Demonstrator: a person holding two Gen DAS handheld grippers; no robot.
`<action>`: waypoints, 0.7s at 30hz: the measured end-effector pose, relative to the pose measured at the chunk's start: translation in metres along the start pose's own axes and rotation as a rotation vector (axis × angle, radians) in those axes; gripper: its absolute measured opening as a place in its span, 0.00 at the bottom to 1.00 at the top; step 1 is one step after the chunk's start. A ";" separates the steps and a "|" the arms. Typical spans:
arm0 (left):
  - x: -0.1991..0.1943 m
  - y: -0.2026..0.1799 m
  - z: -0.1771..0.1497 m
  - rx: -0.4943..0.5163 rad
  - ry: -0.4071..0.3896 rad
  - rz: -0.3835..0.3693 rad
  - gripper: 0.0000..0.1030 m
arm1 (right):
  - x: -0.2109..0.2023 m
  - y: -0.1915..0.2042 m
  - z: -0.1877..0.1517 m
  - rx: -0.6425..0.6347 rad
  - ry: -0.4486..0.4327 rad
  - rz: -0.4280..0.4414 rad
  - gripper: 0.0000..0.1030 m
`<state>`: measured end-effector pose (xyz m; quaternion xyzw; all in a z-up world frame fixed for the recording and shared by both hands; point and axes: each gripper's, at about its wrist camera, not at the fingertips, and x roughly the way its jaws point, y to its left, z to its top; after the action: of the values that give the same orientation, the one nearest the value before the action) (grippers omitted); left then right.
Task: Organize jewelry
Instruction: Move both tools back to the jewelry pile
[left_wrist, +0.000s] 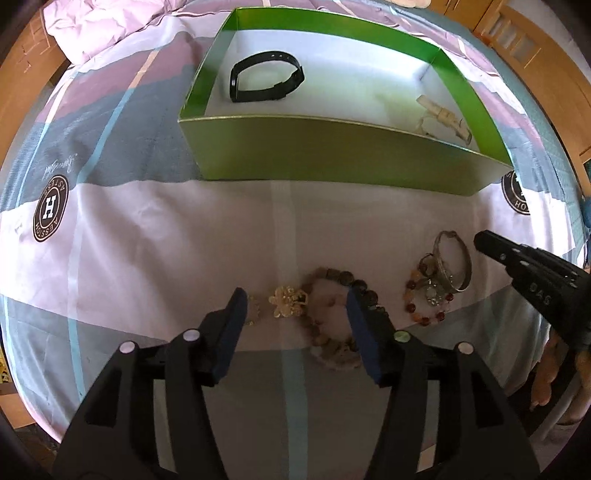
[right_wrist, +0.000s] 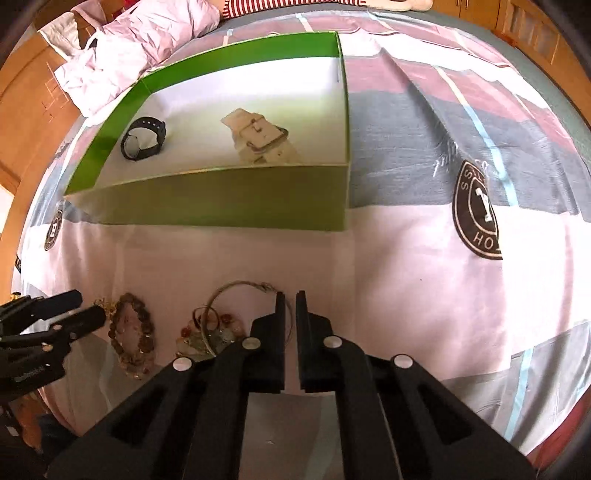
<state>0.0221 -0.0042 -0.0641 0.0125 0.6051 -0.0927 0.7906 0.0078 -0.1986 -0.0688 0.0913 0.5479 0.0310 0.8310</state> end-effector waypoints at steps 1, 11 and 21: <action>0.002 0.001 0.000 -0.004 0.007 0.008 0.55 | -0.001 0.002 -0.001 -0.006 -0.009 0.005 0.06; 0.021 0.009 0.006 -0.039 0.046 0.047 0.55 | -0.001 0.064 -0.025 -0.236 0.090 0.179 0.12; 0.017 0.014 0.009 -0.062 0.038 0.028 0.57 | 0.021 0.060 -0.020 -0.235 0.063 0.125 0.11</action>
<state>0.0376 0.0066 -0.0789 -0.0019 0.6222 -0.0627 0.7804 0.0005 -0.1342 -0.0841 0.0261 0.5595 0.1495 0.8148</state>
